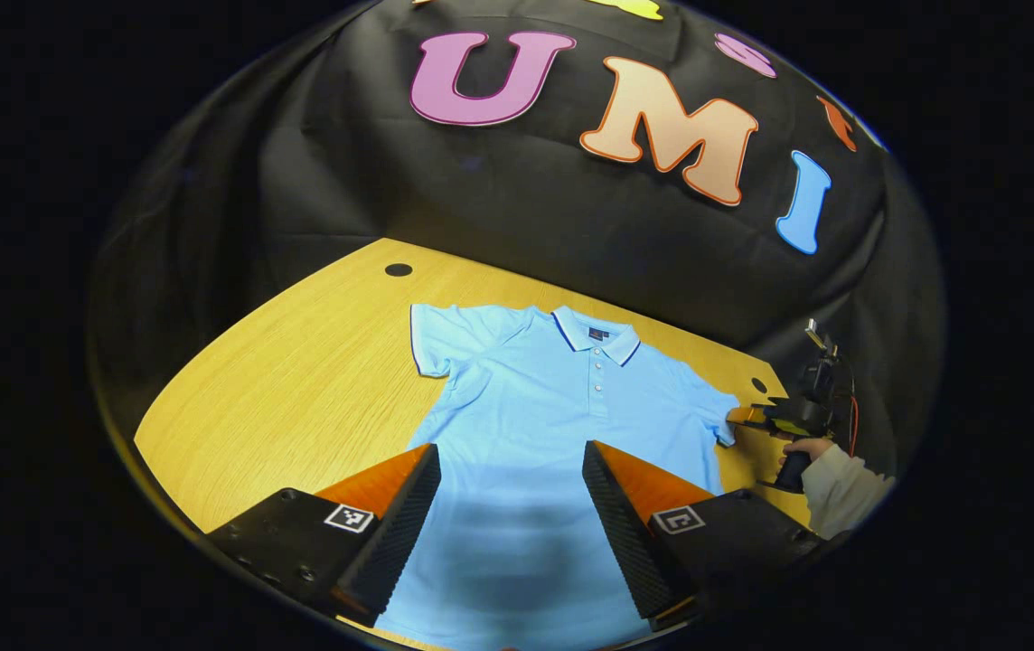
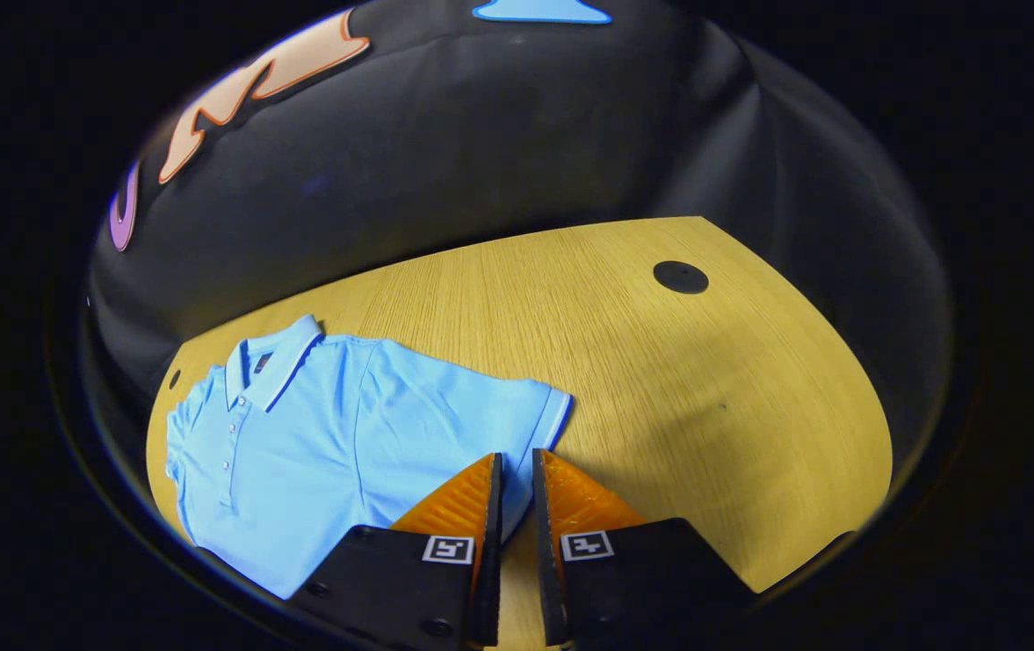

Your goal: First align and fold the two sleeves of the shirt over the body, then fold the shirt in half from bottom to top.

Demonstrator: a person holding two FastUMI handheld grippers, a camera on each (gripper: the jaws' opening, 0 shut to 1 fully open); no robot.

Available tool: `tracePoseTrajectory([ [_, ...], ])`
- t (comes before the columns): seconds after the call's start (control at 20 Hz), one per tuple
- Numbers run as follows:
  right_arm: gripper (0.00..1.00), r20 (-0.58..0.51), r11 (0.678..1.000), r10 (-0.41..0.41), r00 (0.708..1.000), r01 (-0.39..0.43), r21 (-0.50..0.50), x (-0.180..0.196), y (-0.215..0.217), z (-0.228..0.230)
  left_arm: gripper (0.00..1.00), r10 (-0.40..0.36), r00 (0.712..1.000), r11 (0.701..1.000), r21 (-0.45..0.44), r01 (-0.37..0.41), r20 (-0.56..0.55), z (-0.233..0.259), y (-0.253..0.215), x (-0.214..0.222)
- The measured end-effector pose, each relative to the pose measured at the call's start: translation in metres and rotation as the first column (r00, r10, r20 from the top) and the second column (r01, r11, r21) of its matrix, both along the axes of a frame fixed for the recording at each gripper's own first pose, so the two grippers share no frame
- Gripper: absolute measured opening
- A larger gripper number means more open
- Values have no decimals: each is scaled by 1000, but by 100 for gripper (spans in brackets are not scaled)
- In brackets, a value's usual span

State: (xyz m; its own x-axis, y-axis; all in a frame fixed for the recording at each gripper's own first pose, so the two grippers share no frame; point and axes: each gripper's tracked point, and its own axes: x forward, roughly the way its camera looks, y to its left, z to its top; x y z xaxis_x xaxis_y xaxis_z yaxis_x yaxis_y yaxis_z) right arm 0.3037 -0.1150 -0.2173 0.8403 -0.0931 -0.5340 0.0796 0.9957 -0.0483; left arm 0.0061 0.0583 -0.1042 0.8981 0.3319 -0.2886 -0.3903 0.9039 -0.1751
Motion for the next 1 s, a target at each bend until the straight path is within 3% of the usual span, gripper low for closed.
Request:
tracePoseTrajectory([
  [0.05,8,3,1000,4,1000,-4,-7,1,1,1,95,-1,1000,1000,1,1,1,0,0,1],
  [0.2,2,-1,1000,-3,1000,3,-1,0,3,1,95,-3,1000,1000,3,3,-2,-1,-3,0],
  [0.5,2,89,997,58,994,-54,-49,-3,28,25,96,-1,1000,1000,4,1,-1,-1,-3,0],
  [0.75,2,198,978,158,967,-181,106,-5,103,55,95,-6,1000,1000,-2,6,0,-2,-4,1],
  [1.0,2,180,927,262,948,-300,227,-7,172,29,96,1,1000,1000,-6,-1,1,-6,-1,-1],
])
